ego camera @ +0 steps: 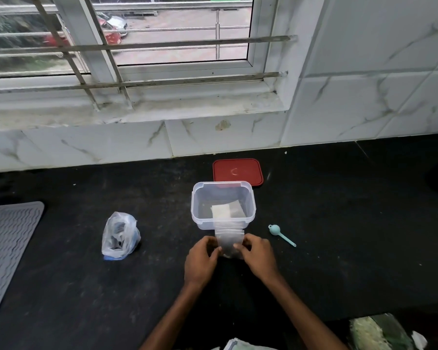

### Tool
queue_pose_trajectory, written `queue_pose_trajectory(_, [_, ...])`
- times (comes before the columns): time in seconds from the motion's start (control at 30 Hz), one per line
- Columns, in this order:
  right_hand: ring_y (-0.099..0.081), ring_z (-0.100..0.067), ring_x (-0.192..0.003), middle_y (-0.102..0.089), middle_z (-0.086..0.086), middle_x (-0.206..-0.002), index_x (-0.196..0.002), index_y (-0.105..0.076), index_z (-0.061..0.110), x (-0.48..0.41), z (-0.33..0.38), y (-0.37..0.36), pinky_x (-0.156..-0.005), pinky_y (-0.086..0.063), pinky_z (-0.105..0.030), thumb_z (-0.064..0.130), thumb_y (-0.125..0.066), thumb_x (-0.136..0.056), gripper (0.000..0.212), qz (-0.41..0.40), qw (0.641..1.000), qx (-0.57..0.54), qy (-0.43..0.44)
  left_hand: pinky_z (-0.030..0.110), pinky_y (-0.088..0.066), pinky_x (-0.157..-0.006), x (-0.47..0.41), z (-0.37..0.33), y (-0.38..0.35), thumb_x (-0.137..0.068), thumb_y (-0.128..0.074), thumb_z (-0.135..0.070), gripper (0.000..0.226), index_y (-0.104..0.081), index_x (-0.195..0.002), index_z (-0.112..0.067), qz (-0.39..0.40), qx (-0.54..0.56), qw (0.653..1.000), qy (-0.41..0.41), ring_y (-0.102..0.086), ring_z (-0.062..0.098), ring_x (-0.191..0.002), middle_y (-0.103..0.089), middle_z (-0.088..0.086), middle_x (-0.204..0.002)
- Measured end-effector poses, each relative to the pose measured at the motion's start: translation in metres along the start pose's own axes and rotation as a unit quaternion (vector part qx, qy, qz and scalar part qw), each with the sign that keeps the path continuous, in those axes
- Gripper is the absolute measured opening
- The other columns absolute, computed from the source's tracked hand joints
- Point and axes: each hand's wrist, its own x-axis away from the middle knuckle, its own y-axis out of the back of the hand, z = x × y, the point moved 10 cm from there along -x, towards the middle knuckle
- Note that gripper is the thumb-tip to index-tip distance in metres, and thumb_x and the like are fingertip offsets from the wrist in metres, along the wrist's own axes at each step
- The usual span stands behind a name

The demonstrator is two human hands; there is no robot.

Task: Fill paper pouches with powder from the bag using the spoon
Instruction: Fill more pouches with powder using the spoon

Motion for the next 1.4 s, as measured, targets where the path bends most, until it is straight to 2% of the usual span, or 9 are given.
queue_pose_trajectory(0.2, [-0.069, -0.025, -0.096, -0.073, -0.001, -0.1, -0.112, -0.056, 0.023, -0.011, -0.002, 0.003, -0.078, -0.053, -0.035, 0.039, -0.075, -0.081, 0.039, -0.001, 0.999, 0.04, -0.012, 0.019, -0.051, -0.074, -0.005, 0.005, -0.008, -0.066, -0.086, -0.029, 0.059, -0.051, -0.112, -0.032, -0.019, 0.037, 0.998, 0.044, -0.065, 0.001, -0.086, -0.062, -0.017, -0.099])
queue_pose_trajectory(0.4, [-0.068, -0.024, -0.097, -0.074, -0.001, -0.102, -0.111, -0.068, 0.021, -0.029, 0.013, 0.0, -0.079, -0.054, -0.034, 0.035, -0.073, -0.081, 0.033, 0.02, 0.999, 0.035, 0.024, 0.021, -0.05, -0.067, -0.02, -0.007, -0.01, -0.076, -0.077, -0.012, 0.019, -0.067, -0.092, -0.016, -0.067, 0.012, 0.997, 0.026, -0.067, 0.01, -0.079, -0.069, -0.007, -0.085])
queue_pose_trajectory(0.67, [-0.069, -0.021, -0.095, -0.074, 0.002, -0.101, -0.106, -0.069, 0.021, -0.049, 0.02, 0.004, -0.08, -0.056, -0.037, 0.04, -0.072, -0.077, 0.035, 0.049, 0.996, 0.058, 0.035, 0.017, -0.051, -0.07, -0.036, -0.011, -0.01, -0.076, -0.08, -0.013, 0.027, -0.064, -0.098, -0.018, -0.067, 0.058, 0.996, 0.015, -0.067, 0.009, -0.082, -0.07, -0.005, -0.092])
queue_pose_trajectory(0.8, [-0.068, -0.023, -0.089, -0.071, -0.004, -0.093, -0.097, -0.07, 0.015, -0.049, 0.017, 0.025, -0.077, -0.055, -0.035, 0.052, -0.075, -0.076, 0.042, 0.086, 0.977, 0.194, -0.004, 0.019, -0.055, -0.073, -0.034, -0.01, -0.005, -0.074, -0.084, -0.022, 0.04, -0.059, -0.106, -0.023, -0.034, 0.062, 0.998, 0.007, -0.066, 0.006, -0.088, -0.067, -0.008, -0.099])
queue_pose_trajectory(0.93, [-0.068, -0.02, -0.087, -0.071, -0.005, -0.093, -0.097, -0.071, 0.014, -0.062, 0.06, 0.067, -0.08, -0.058, -0.037, 0.033, -0.072, -0.088, 0.021, 0.031, 0.975, 0.215, 0.052, 0.025, -0.057, -0.079, -0.027, -0.006, 0.026, -0.077, -0.081, -0.034, 0.044, -0.058, -0.114, -0.026, -0.043, 0.053, 0.998, 0.001, -0.065, 0.002, -0.094, -0.066, -0.012, -0.105])
queue_pose_trajectory(1.03, [-0.069, -0.018, -0.085, -0.072, -0.003, -0.09, -0.094, -0.074, 0.014, -0.089, 0.101, 0.065, -0.08, -0.058, -0.036, 0.018, -0.071, -0.089, 0.007, 0.03, 0.97, 0.2, 0.133, 0.025, -0.057, -0.077, -0.019, -0.017, 0.061, -0.087, -0.072, -0.027, 0.023, -0.061, -0.107, -0.028, -0.122, 0.041, 0.991, -0.023, -0.064, 0.0, -0.09, -0.067, -0.014, -0.1])
queue_pose_trajectory(1.23, [-0.059, -0.026, -0.116, -0.064, -0.007, -0.126, -0.128, -0.061, 0.014, -0.127, 0.115, -0.024, -0.098, -0.049, -0.037, 0.017, -0.074, -0.086, 0.044, 0.203, 0.892, 0.346, 0.209, 0.017, -0.054, -0.074, -0.002, -0.041, 0.082, -0.091, -0.067, -0.015, 0.019, -0.061, -0.103, -0.027, -0.181, 0.064, 0.981, -0.041, -0.063, -0.002, -0.09, -0.066, -0.01, -0.1])
queue_pose_trajectory(1.3, [-0.052, -0.029, -0.127, -0.054, -0.009, -0.14, -0.142, -0.047, 0.017, -0.13, 0.107, -0.044, -0.105, -0.045, -0.041, 0.017, -0.07, -0.086, 0.061, 0.229, 0.863, 0.389, 0.224, 0.019, -0.054, -0.074, 0.009, -0.04, 0.08, -0.09, -0.068, -0.015, 0.019, -0.062, -0.102, -0.028, -0.183, 0.054, 0.981, -0.047, -0.062, 0.001, -0.09, -0.065, -0.011, -0.099])
queue_pose_trajectory(1.4, [-0.046, -0.03, -0.134, -0.045, -0.011, -0.147, -0.148, -0.038, 0.019, -0.135, 0.1, -0.06, -0.107, -0.043, -0.047, 0.017, -0.063, -0.09, 0.063, 0.233, 0.835, 0.434, 0.246, 0.019, -0.053, -0.071, 0.031, -0.029, 0.082, -0.089, -0.069, -0.015, 0.018, -0.064, -0.1, -0.029, -0.202, 0.036, 0.978, -0.035, -0.062, 0.002, -0.088, -0.063, -0.012, -0.099])
